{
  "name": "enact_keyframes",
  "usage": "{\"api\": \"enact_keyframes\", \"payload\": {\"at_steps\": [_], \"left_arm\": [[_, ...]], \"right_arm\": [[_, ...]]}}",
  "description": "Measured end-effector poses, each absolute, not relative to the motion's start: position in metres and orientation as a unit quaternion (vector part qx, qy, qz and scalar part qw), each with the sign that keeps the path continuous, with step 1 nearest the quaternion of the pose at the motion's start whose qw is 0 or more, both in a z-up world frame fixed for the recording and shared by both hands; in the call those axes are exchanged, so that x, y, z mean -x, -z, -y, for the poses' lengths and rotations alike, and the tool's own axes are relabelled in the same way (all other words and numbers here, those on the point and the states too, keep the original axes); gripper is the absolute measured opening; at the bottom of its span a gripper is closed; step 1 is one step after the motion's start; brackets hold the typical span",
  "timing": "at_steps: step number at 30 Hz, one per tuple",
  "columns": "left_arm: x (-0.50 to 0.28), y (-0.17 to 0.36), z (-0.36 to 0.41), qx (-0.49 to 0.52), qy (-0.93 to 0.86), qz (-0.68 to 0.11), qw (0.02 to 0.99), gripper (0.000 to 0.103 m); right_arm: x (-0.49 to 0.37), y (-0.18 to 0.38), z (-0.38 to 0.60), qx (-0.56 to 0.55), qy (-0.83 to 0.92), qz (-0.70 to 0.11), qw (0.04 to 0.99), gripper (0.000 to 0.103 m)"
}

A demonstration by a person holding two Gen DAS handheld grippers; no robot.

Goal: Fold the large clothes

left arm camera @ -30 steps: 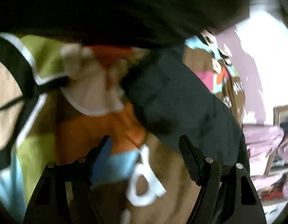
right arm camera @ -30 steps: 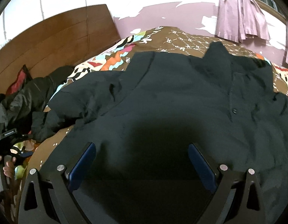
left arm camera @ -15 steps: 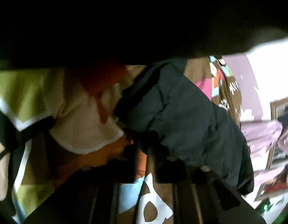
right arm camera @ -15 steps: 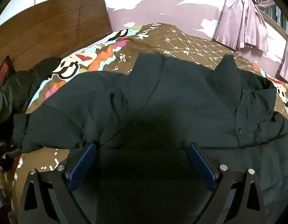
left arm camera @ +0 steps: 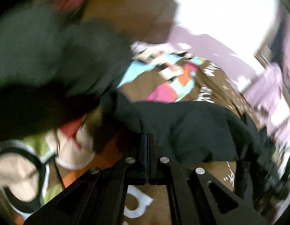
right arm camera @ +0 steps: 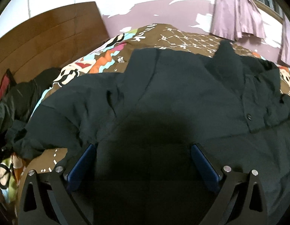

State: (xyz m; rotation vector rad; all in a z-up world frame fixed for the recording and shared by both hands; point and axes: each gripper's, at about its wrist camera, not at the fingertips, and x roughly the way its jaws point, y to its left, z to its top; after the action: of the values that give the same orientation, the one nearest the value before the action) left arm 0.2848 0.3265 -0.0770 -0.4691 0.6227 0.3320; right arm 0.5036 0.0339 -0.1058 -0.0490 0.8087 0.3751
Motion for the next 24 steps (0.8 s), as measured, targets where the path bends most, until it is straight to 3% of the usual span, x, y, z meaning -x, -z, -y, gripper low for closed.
{"api": "enact_keyframes", "payload": {"at_steps": [6,14,24], "left_arm": [[-0.285,0.028,-0.245,0.089,-0.097,-0.228,0.965,0.0],[-0.287,-0.011,-0.161,0.043,0.016,-0.169,0.985,0.0],[-0.31,-0.017,-0.055,0.023,0.15,-0.197,0.969,0.0]], "right_arm": [[-0.492,0.09,-0.009,-0.017,-0.188,-0.393,0.9,0.103],[-0.476,0.065,0.036,-0.056,-0.197,-0.379,0.902,0.103],[-0.461,0.038,0.12,-0.094,-0.191,-0.357,0.91,0.103]]}}
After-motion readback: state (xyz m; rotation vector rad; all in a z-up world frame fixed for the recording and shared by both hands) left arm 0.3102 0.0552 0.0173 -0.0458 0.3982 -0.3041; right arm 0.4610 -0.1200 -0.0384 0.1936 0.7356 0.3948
